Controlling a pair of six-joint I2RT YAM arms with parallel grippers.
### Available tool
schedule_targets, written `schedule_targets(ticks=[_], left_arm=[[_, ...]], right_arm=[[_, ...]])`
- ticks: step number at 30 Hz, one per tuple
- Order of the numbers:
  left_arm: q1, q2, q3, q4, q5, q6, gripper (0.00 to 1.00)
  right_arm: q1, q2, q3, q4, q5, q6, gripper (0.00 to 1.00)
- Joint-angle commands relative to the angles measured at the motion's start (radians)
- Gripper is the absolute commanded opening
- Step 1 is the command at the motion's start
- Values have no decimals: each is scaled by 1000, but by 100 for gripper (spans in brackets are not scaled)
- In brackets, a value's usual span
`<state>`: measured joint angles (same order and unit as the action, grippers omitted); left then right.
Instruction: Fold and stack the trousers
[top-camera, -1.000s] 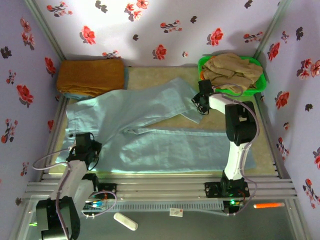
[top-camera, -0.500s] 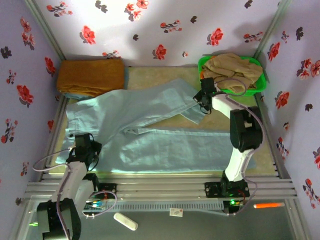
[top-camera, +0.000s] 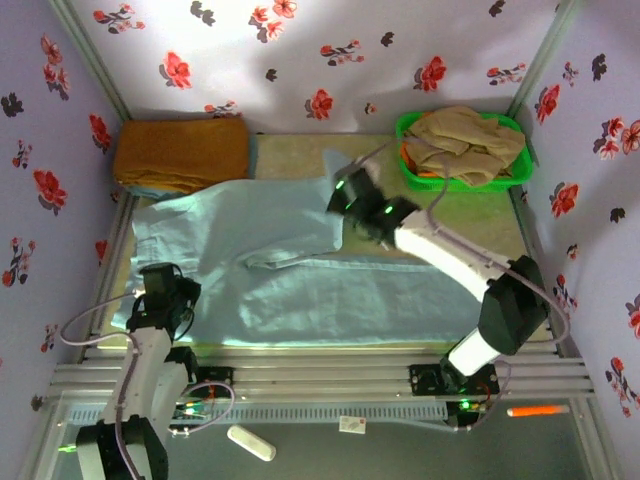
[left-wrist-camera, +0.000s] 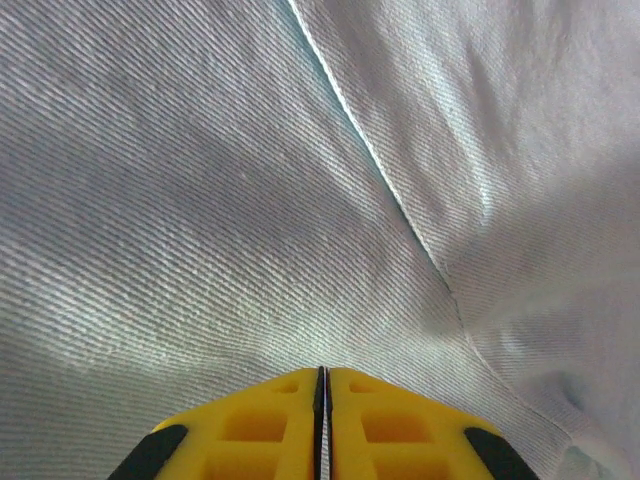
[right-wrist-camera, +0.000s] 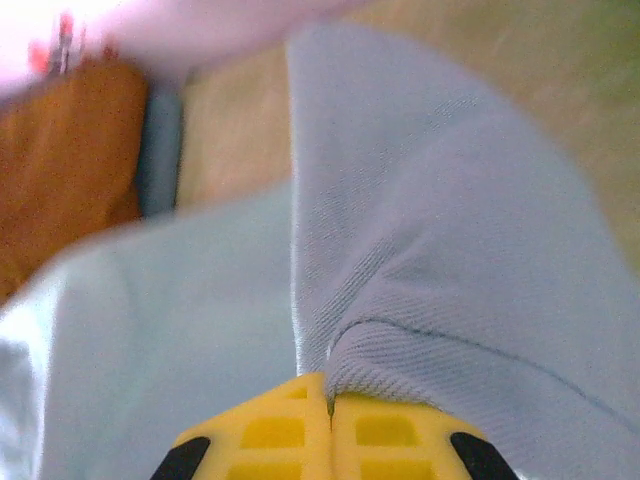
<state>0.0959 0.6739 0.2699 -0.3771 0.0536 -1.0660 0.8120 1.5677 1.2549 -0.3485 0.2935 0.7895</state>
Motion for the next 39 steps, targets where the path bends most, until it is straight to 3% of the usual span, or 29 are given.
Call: schedule_targets(ticks=[1,4,7,8,10,13,16,19,21,24,30,33,36,39], left_arm=[[28,-46,58,-76,16,30,13],[56,-73,87,-121,22,40,16],[91,-87,112,-156,36,56,23],[102,-90,115,-163,46,58,26],[118,-92,114,-160,70,64,31],[128,-92,101,-144,91,63,37],[130,-88,82,-113,112,55,38],[130,-84,71,-87,132,60,38],[128,-83,77,-88,135,83,40],[128,-83,86,-101,135,109,44],[127,-82,79,-121,149,115,48],[128,-82,75,-120,160,113,48],[128,-79,83,-122,163,119,49],[128,-76,89,-123,163,129,49]], right_arm=[[186,68,-66,10,104,128,0],[327,187,17,16,80,180,4],[377,262,98,2,-14,175,46],[382,261,116,-24,-24,160,52],[382,215,122,-68,-31,113,58],[368,83,87,-160,56,56,65],[266,-46,-12,-199,82,0,67],[73,-108,-135,-187,-6,-54,61],[-59,-84,-141,-196,-108,-137,45],[-184,18,-70,-216,-223,-236,45],[-261,261,30,-191,-329,-276,62],[-269,368,68,-177,-371,-260,64],[-266,428,68,-131,-448,-241,59],[-250,428,29,-88,-478,-229,41]])
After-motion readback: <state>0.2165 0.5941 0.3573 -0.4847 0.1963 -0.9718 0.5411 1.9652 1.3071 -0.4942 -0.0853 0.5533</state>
